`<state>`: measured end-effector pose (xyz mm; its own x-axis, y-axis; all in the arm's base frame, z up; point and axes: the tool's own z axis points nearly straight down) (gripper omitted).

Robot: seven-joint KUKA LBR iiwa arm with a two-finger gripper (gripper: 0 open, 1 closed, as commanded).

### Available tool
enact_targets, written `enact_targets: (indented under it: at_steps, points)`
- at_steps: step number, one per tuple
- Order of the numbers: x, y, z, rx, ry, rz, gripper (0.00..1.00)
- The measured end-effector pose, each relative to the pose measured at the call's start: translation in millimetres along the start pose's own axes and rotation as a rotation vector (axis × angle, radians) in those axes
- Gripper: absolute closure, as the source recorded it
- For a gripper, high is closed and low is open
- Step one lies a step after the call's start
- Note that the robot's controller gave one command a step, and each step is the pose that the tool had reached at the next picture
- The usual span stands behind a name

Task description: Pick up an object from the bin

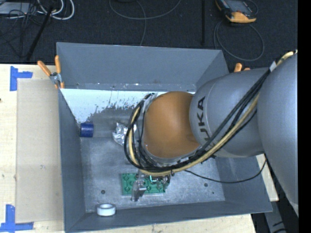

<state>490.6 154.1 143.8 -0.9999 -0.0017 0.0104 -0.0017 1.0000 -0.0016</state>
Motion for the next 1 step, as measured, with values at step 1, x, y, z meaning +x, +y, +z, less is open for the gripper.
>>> enact_targets:
  at_steps: [1]
  points:
    - [-2.9,-11.6,71.4,-0.005,-0.014,0.168,0.00]
